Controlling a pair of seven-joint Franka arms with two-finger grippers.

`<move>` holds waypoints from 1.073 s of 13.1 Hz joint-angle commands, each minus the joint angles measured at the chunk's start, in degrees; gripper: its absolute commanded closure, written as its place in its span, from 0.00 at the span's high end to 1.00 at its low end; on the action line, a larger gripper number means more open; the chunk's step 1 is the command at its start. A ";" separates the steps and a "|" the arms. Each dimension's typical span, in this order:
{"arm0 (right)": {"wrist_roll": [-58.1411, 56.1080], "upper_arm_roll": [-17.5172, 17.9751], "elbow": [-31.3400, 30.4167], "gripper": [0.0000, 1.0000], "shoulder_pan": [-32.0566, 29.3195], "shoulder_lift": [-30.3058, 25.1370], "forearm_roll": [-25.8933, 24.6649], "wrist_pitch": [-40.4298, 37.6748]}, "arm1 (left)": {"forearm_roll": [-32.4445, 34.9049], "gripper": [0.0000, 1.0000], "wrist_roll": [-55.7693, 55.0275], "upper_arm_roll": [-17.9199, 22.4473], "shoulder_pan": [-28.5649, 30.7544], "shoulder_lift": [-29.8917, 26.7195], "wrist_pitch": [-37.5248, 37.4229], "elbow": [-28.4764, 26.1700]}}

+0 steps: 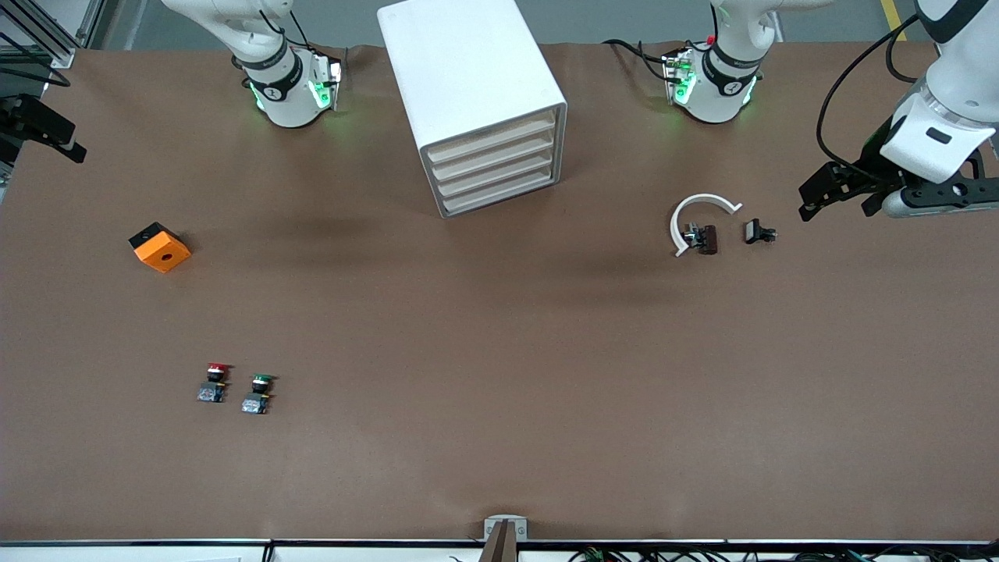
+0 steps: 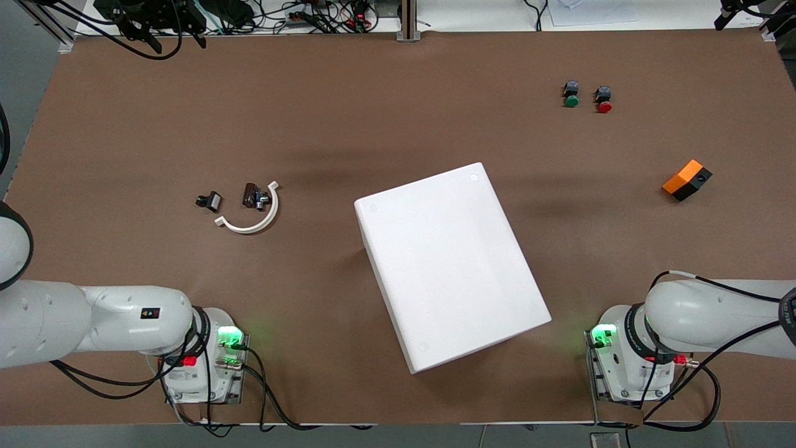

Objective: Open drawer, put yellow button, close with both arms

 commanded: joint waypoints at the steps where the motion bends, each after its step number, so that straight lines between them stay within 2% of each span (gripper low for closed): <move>1: -0.23 0.06 -1.51 1.00 0.34 -1.34 0.23 0.90 | 2.61 1.00 0.51 2.57 -3.22 0.62 -1.14 1.82; 5: -0.14 0.06 -1.51 1.00 0.25 -1.34 0.23 0.81 | 2.71 1.00 1.38 2.93 -2.44 0.62 -1.66 2.97; 11: -0.14 0.32 -1.51 1.00 0.51 -1.26 0.31 0.72 | 2.71 1.00 1.83 2.93 -1.03 0.71 -11.32 10.43; 14: -0.14 0.32 -1.51 1.00 0.86 -1.26 0.49 0.72 | 2.53 1.00 1.92 2.93 -0.95 0.79 -12.74 12.63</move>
